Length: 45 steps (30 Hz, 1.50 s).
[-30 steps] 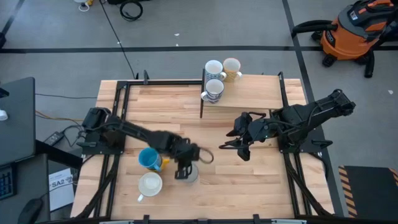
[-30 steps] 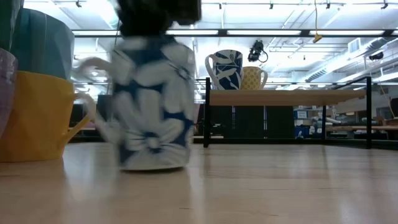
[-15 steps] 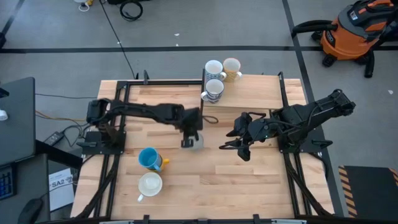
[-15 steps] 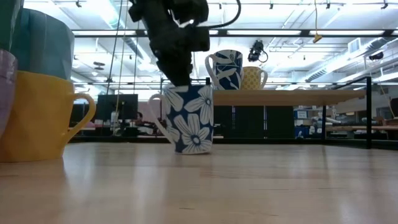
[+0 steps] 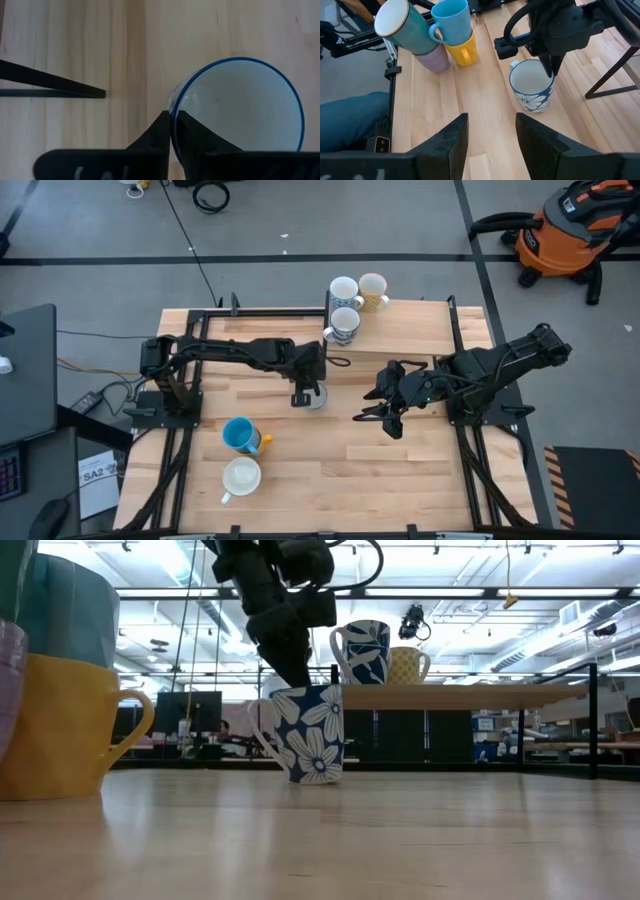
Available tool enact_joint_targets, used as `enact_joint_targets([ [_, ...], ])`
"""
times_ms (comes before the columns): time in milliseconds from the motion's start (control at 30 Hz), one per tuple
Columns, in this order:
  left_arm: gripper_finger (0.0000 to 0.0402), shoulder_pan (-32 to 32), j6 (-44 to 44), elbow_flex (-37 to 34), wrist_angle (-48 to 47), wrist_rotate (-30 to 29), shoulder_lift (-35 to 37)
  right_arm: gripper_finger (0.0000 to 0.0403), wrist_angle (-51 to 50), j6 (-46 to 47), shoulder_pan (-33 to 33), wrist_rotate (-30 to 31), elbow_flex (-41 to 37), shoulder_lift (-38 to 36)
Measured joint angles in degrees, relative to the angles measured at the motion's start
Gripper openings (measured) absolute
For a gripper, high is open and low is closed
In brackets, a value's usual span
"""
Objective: Place coffee mugs
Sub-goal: Put the blue pattern mug on the shelf
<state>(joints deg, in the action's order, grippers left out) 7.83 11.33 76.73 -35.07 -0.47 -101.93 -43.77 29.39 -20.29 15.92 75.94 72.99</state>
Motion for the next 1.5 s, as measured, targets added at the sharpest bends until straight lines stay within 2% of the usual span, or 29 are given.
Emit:
enact_joint_targets([
  [233,0.0062,0.01,0.07,-0.02,0.90,0.00,-0.02,0.0170,0.00,-0.01,0.00,0.02,0.00,0.00],
  [633,0.0075,-0.01,0.04,-0.02,1.26,0.17,-0.02,0.0170,-0.02,-0.02,0.07,1.01,0.00,0.00],
  [1067,0.0175,-0.06,-0.24,-0.09,6.25,0.24,-0.04,0.0170,-0.02,-0.02,0.07,0.99,0.00,0.00],
  [1300,0.0173,-0.03,-1.68,-0.09,6.03,0.24,0.36,0.0170,-0.04,-0.02,0.07,0.98,0.00,0.00],
  [1500,0.0172,-0.09,-1.68,-0.13,5.09,1.09,3.51,0.0170,0.08,-0.01,0.07,0.98,-0.04,-0.02],
])
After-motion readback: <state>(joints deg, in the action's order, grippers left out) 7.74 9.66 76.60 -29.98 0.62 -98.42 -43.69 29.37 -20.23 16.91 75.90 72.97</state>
